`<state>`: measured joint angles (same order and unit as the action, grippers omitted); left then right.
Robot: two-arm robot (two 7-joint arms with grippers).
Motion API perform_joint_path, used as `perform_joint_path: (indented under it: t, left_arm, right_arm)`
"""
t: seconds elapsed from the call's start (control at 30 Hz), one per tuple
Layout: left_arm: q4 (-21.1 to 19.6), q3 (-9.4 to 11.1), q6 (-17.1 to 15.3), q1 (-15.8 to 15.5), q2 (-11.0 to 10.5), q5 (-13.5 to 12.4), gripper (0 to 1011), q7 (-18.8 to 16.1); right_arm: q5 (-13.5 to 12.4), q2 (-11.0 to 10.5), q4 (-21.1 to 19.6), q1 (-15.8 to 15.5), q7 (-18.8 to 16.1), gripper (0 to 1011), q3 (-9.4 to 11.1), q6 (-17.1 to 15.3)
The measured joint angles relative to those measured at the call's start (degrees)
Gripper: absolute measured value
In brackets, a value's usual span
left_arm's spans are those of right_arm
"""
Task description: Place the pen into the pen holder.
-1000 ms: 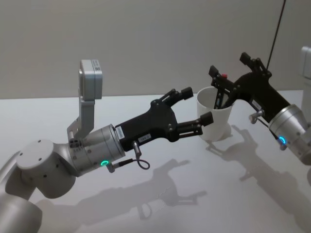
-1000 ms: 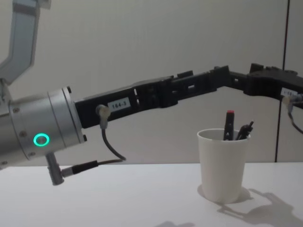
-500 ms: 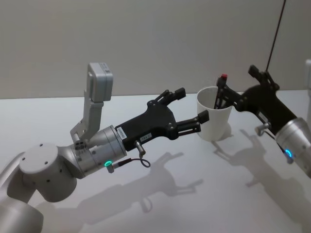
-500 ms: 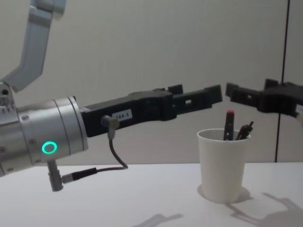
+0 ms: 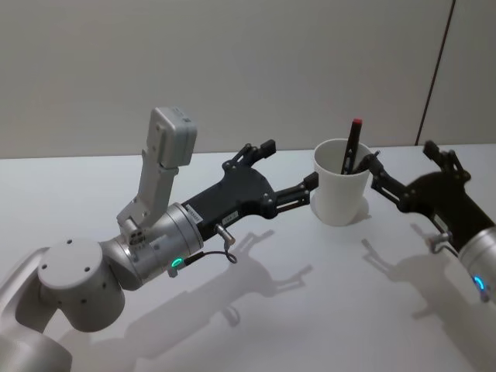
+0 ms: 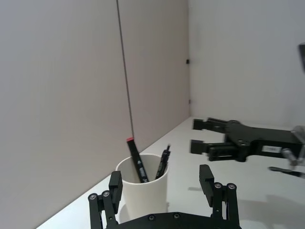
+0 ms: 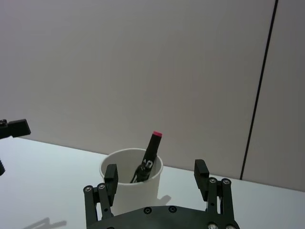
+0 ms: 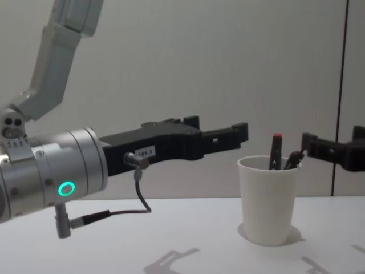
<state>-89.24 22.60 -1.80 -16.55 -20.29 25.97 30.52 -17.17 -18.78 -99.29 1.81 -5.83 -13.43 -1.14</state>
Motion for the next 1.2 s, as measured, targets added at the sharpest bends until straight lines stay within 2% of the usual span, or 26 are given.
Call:
perform_joint_path:
  t: [0.03,0.3,1.2]
  left_arm:
    - [0.0,0.0,0.0,0.0,0.0,0.0,1001,0.0]
    - [-0.8,0.8,0.3,0.6,-0.4,-3.1,1001,-6.4]
    - [-3.6,3.1,0.9,2.7,-1.5,-12.9,1001,-26.7]
  right_arm:
    - [0.1,-0.1,-0.3,-0.4,0.3,1001,0.1,-0.1]
    - [0.7,-0.6,-1.8,-2.5,1.9,1002,0.5,-0.8]
    - [0.7,-0.6,-1.9,-2.7,2.0,1002,0.5,-0.8]
